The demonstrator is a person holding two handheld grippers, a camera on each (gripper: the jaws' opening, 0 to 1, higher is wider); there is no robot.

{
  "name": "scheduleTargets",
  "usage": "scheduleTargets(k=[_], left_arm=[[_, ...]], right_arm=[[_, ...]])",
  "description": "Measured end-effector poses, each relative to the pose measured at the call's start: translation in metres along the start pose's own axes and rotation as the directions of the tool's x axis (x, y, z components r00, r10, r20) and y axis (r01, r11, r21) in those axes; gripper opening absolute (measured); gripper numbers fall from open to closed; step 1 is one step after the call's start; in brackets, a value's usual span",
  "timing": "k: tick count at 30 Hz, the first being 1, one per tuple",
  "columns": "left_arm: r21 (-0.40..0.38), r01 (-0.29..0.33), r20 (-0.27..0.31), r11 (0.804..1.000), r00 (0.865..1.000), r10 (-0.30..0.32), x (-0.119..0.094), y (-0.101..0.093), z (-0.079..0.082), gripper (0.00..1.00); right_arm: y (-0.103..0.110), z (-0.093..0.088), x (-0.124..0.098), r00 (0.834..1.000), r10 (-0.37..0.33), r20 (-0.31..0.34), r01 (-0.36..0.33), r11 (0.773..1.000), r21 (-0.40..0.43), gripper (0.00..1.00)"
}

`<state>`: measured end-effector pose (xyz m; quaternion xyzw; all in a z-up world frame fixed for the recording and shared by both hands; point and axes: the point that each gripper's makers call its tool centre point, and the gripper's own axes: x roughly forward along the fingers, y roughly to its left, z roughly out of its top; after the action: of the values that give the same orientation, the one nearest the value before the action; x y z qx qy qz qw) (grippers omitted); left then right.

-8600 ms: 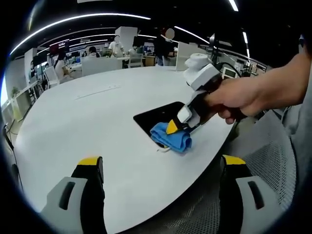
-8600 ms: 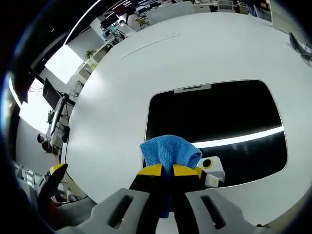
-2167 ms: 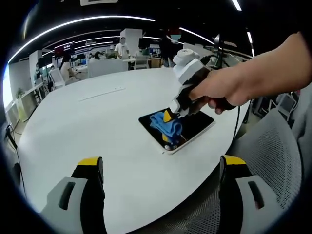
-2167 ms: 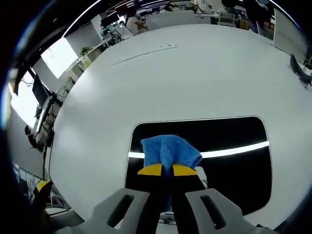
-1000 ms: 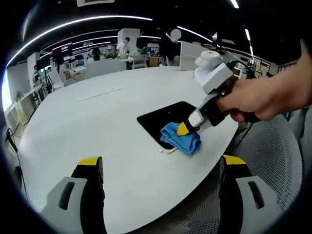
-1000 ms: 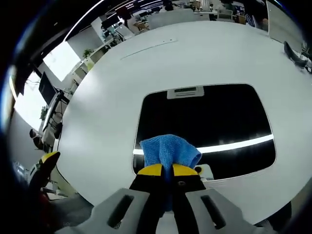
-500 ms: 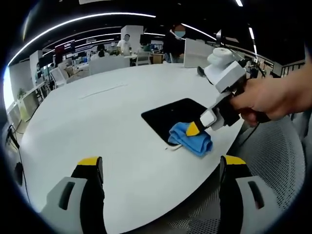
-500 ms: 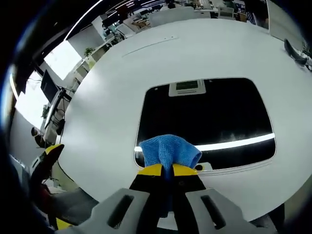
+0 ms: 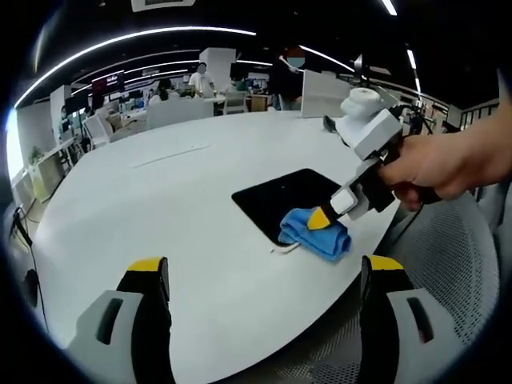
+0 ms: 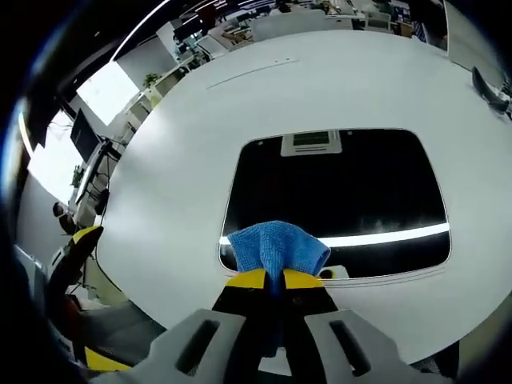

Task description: Wipe the mirror surface with the cleaning cloth until all visible marks leave the cleaned area.

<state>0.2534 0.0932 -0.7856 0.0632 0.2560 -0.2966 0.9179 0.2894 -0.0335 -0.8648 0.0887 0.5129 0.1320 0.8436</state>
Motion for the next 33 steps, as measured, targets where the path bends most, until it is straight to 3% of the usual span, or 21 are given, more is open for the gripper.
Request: scheduleTargets(k=[10,13,26,33], left_arm=[[-0.011,0.010,0.008,1.000,1.000,-0.010,0.000,-0.003,0.002,0.99],[-0.022,0.039,-0.022,0.999,0.999,-0.039,0.002,-0.008,-0.005,0.99],[-0.029,0.033,-0.054,0.999,0.998,-0.035,0.003,-0.001,-0.010,0.99],[-0.005,0.013,-0.041,1.000,0.999,-0.013,0.003,0.004,-0.009,0.99]], right_arm=[[-0.015,-0.003,-0.006,1.000,0.000,0.002,0.000,1.000,0.015,0.00],[-0.019,-0.005,-0.008,1.000,-0.008,0.000,0.008,1.000,0.010,0.00],[-0.032,-0.005,-0.012,0.999,-0.033,0.000,0.033,0.999,0.026,0.00],[-0.038,-0.003,-0.013,0.999,-0.038,0.002,0.038,0.999,0.035,0.00]])
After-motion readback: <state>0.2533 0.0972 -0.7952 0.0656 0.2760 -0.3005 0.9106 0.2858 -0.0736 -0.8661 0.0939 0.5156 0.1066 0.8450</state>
